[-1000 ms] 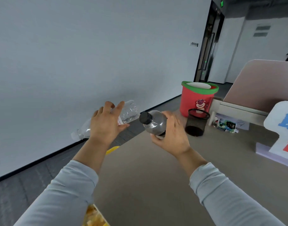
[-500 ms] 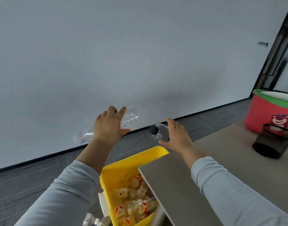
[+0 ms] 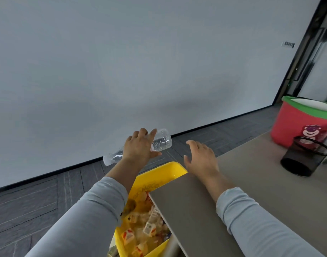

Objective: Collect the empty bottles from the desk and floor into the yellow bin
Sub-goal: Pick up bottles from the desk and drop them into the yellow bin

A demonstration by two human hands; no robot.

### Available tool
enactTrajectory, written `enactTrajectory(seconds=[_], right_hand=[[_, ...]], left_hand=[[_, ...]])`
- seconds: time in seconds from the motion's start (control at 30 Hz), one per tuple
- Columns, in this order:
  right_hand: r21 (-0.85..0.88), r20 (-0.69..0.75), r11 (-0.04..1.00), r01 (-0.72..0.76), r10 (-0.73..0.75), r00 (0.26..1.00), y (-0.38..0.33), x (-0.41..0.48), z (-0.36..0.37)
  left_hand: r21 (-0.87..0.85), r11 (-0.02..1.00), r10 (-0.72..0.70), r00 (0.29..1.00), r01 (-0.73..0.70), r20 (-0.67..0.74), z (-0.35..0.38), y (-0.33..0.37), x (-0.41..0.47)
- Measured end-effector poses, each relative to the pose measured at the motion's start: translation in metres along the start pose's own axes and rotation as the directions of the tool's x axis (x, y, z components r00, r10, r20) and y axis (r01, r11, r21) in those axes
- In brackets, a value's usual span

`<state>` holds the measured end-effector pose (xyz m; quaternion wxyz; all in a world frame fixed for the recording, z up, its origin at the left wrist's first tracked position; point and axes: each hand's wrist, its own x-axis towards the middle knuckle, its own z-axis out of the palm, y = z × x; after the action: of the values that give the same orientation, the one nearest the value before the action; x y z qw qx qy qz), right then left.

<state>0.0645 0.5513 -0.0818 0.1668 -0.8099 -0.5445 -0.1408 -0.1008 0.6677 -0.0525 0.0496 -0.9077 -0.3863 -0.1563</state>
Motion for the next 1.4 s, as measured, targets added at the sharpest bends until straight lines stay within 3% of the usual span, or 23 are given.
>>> enactTrajectory(seconds=[0.13, 0.53, 0.87, 1.07, 1.4], right_hand=[[-0.03, 0.017, 0.999, -0.038, 0.039, 0.999, 0.019, -0.009, -0.009], [-0.088, 0.017, 0.989, -0.116, 0.118, 0.993, 0.058, -0.052, -0.045], [-0.187, -0.085, 0.93, -0.315, 0.304, 0.949, 0.139, -0.152, -0.124], [-0.228, -0.154, 0.832, -0.506, 0.483, 0.862, 0.195, -0.247, -0.177], [-0.318, -0.301, 0.543, -0.777, 0.72, 0.626, 0.251, -0.427, -0.261]], left_hand=[[0.068, 0.994, 0.081, 0.994, -0.086, 0.078, 0.013, 0.024, 0.016], [0.008, 0.98, 0.198, 0.979, -0.198, -0.055, -0.004, 0.085, -0.002], [-0.085, 0.901, 0.418, 0.904, -0.426, -0.092, -0.024, 0.216, -0.034], [-0.13, 0.783, 0.592, 0.793, -0.608, -0.144, -0.036, 0.323, -0.065], [-0.212, 0.487, 0.812, 0.528, -0.848, -0.25, -0.056, 0.499, -0.158]])
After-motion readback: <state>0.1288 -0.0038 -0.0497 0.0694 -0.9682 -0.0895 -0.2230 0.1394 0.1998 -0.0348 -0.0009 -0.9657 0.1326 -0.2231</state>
